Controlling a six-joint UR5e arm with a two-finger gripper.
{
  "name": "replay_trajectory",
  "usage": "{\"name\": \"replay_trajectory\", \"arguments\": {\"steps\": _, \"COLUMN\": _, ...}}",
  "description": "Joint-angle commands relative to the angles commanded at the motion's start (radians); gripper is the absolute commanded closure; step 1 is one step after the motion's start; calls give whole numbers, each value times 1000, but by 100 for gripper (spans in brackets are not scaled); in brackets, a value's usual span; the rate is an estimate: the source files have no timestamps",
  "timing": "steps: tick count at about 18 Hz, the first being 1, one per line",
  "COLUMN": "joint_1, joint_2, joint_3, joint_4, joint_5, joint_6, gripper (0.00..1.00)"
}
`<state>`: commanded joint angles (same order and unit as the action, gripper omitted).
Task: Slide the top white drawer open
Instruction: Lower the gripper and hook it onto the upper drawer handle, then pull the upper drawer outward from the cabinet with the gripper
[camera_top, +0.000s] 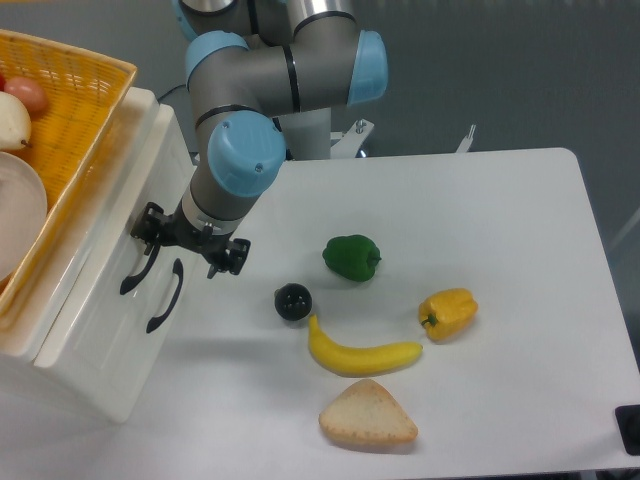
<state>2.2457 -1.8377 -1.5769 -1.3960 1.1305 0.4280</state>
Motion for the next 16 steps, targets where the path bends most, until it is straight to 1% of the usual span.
{"name": "replay_trajectory", "arguments": {"steps": 16, "joint_1": 14, "joint_2": -14, "joint_3": 17, "joint_4": 15, "joint_5": 32, "joint_6": 3, "gripper": 0}}
